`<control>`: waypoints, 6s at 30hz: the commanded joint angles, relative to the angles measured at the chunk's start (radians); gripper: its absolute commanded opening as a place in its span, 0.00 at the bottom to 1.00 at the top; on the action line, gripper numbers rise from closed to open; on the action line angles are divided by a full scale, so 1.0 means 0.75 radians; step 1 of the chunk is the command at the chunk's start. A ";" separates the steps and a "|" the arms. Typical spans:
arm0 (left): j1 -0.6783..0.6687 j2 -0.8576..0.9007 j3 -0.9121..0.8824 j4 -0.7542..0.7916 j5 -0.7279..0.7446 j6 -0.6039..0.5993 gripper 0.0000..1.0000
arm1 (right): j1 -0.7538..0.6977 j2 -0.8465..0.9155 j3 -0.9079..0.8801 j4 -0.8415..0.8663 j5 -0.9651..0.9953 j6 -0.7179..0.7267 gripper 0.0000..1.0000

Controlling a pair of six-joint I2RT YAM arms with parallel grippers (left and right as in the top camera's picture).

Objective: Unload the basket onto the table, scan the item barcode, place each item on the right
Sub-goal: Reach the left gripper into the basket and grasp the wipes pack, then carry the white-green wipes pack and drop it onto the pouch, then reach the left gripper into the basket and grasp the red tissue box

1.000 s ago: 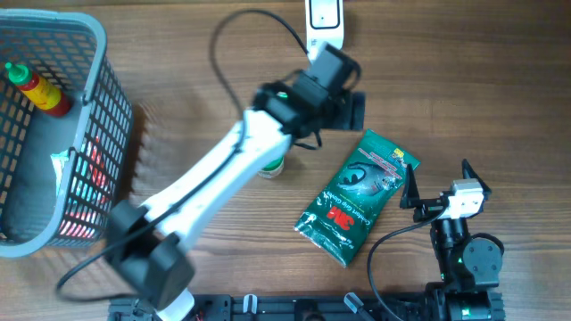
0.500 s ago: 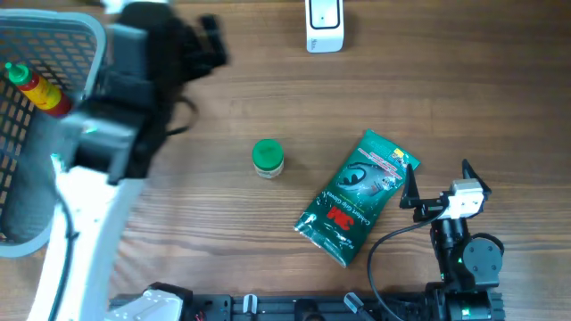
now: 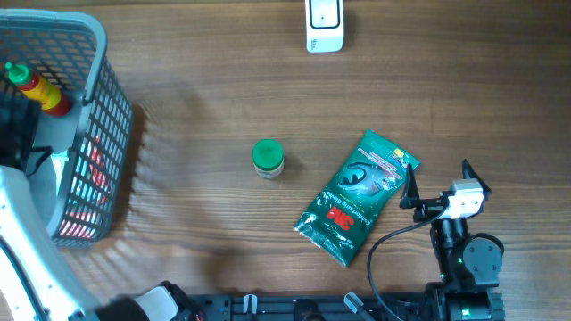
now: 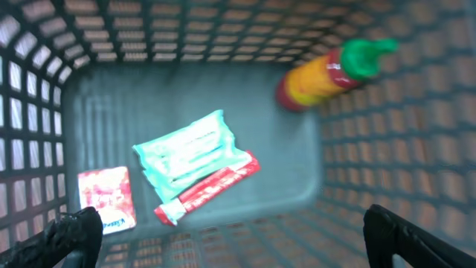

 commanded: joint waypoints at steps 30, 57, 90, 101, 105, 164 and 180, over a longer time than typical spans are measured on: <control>0.270 0.345 -0.731 0.814 0.480 1.285 1.00 | 0.004 -0.008 -0.001 0.004 -0.008 -0.010 1.00; 0.271 0.413 -0.690 0.803 0.444 1.527 0.18 | 0.004 -0.008 -0.002 0.004 -0.008 -0.010 1.00; -0.852 -0.343 -0.338 0.413 1.503 1.117 0.13 | 0.004 -0.008 -0.001 0.004 -0.008 -0.010 1.00; -1.674 0.096 -0.420 0.419 0.866 1.255 0.15 | 0.004 -0.008 -0.001 0.004 -0.008 -0.010 1.00; -1.819 0.306 -0.420 0.501 0.616 1.206 0.14 | 0.004 -0.008 -0.002 0.004 -0.008 -0.010 1.00; -0.016 -0.246 -0.276 0.409 0.336 -0.021 1.00 | 0.004 -0.008 -0.001 0.004 -0.008 -0.010 1.00; 0.158 0.449 -0.276 0.034 0.312 -0.083 1.00 | 0.004 -0.008 -0.001 0.004 -0.008 -0.010 1.00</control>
